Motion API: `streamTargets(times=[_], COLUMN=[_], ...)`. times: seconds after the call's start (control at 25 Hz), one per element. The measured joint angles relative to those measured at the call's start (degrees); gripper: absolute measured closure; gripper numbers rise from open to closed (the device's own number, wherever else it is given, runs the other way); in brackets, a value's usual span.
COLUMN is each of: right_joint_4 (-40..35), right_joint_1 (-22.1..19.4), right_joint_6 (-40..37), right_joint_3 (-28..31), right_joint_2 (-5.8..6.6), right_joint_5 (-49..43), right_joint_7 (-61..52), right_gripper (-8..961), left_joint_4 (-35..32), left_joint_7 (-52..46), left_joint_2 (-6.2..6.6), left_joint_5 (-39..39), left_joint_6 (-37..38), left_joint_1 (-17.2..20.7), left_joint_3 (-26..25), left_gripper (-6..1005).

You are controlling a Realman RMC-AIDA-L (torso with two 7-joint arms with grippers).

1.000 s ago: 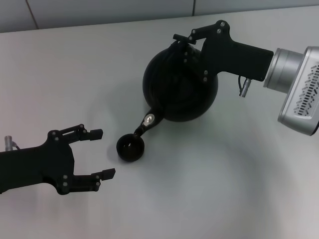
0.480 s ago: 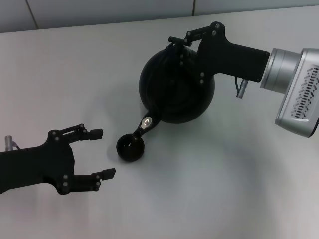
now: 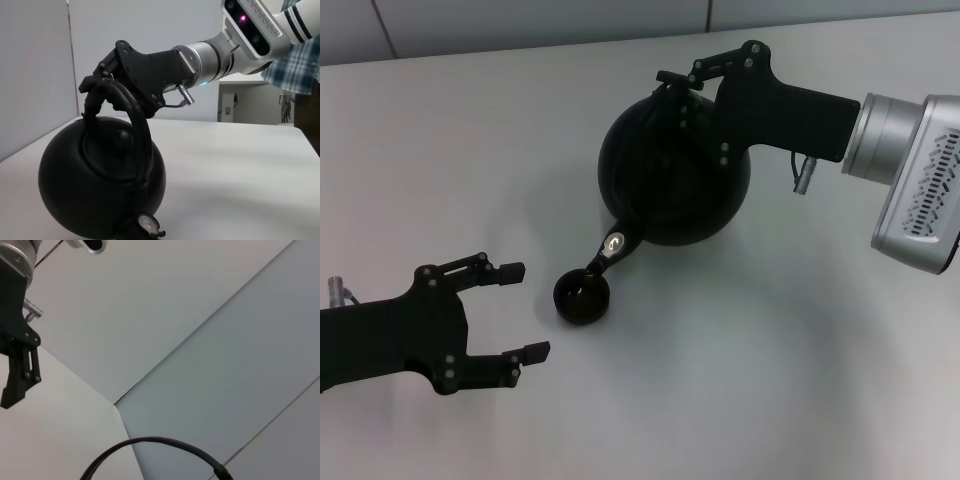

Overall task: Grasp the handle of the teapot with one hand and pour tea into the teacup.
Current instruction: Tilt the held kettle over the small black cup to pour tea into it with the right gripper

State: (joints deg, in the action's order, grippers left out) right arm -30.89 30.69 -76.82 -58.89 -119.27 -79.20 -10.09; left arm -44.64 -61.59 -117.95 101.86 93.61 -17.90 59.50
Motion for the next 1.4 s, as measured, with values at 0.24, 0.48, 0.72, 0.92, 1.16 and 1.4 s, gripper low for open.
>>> streamTargets(times=[0.24, 0.48, 0.72, 0.92, 1.16, 1.4], right_joint_4=[-0.7, -0.8, -0.8, -0.8, -0.8, -0.8], right_joint_1=[0.1, 0.0, 0.1, 0.1, 0.3, 0.3], right_joint_6=[0.0, 0.2, 1.9, 2.3, 2.1, 2.2], right_joint_3=[0.0, 0.0, -1.1, -1.5, -1.6, -1.6], right_joint_2=[0.00, 0.01, -0.05, -0.12, -0.11, -0.08], right_joint_5=[0.0, 0.0, 0.0, 0.2, 0.3, 0.4], right_joint_7=[0.0, 1.9, 3.4, 3.9, 3.9, 3.9], right_gripper=[866, 866, 867, 866, 866, 867], left_joint_4=[0.1, 0.1, 0.1, 0.1, 0.1, 0.7], left_joint_7=[0.9, 0.9, 0.9, 0.9, 1.1, 1.4], left_joint_2=[-0.07, -0.08, -0.09, -0.09, -0.15, -0.18], left_joint_5=[-0.2, -0.3, -0.3, -0.3, -0.3, -0.4], left_joint_6=[0.0, 0.0, 0.0, -0.5, -1.0, -1.2], left_joint_1=[0.2, 0.2, 0.2, 0.1, 0.1, -0.1], left_joint_3=[0.0, 0.0, 0.0, 0.0, 0.0, 0.0], left_gripper=[137, 137, 137, 137, 137, 137])
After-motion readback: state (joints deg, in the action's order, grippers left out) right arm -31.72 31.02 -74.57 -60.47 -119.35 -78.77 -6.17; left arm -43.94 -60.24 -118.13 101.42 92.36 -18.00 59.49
